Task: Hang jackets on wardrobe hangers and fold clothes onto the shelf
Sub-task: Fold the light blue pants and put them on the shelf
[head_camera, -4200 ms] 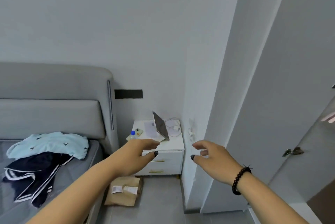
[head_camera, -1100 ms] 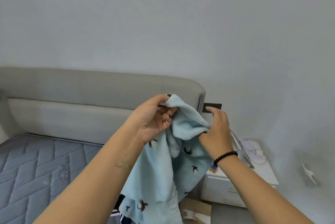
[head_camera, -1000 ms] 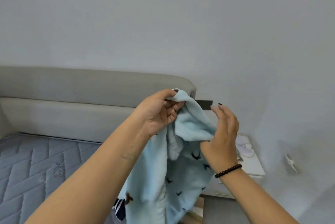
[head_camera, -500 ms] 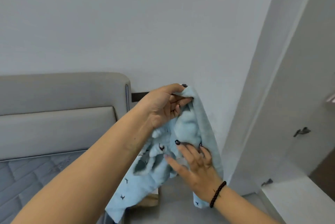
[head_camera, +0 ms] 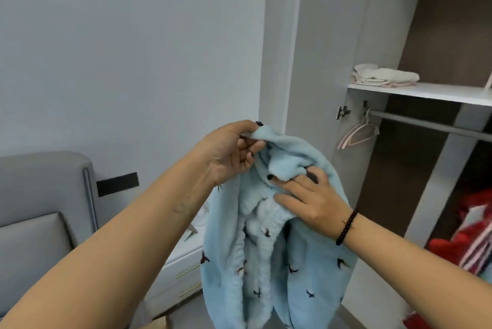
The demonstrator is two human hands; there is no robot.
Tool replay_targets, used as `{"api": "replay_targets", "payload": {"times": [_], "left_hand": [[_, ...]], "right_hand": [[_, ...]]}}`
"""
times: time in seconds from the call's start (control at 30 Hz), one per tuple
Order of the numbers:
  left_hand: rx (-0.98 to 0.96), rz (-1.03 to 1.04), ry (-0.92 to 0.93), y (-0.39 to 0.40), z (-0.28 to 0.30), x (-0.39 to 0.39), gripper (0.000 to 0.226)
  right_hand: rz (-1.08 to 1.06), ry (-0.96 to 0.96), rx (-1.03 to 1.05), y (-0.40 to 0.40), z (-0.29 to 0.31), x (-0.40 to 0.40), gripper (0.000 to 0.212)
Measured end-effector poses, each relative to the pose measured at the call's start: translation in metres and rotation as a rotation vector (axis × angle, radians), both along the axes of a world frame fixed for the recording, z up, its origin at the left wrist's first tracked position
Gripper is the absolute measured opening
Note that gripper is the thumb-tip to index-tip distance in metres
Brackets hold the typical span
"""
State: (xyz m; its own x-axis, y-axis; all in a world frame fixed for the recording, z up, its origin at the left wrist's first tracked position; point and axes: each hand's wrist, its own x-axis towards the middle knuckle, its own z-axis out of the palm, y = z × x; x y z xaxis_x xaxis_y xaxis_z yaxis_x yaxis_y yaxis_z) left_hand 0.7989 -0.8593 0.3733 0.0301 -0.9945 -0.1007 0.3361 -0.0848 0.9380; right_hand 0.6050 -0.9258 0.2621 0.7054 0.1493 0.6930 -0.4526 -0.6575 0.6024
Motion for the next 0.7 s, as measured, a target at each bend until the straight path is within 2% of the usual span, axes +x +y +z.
{"api": "replay_targets", "payload": {"times": [0.07, 0.13, 0.17, 0.27, 0.4, 0.53, 0.7], "left_hand": [[-0.005, -0.061, -0.044, -0.008, -0.008, -0.003, 0.012], [-0.002, -0.168, -0.079, -0.014, -0.025, -0.008, 0.013], [0.005, -0.240, -0.097, -0.015, -0.034, -0.011, 0.014], [-0.036, -0.429, -0.170, -0.012, -0.056, -0.023, 0.023], [-0.158, -0.524, -0.271, 0.013, -0.084, -0.042, 0.042], [-0.287, -0.643, -0.452, 0.057, -0.133, -0.066, 0.054], [-0.321, -0.828, -0.494, 0.085, -0.172, -0.115, 0.095]], "right_hand": [[0.036, -0.051, 0.166, 0.014, 0.021, -0.008, 0.033], [0.009, -0.127, 0.330, 0.031, 0.035, -0.013, 0.031], [-0.045, -0.158, 0.401, 0.039, 0.040, -0.016, 0.028], [-0.243, -0.251, 0.638, 0.057, 0.054, -0.023, 0.036], [-0.459, -0.365, 0.962, 0.077, 0.057, -0.037, 0.035], [-0.549, -0.600, 1.074, 0.110, 0.039, -0.058, 0.038], [-0.603, -0.968, 1.140, 0.129, 0.058, -0.102, 0.028]]}}
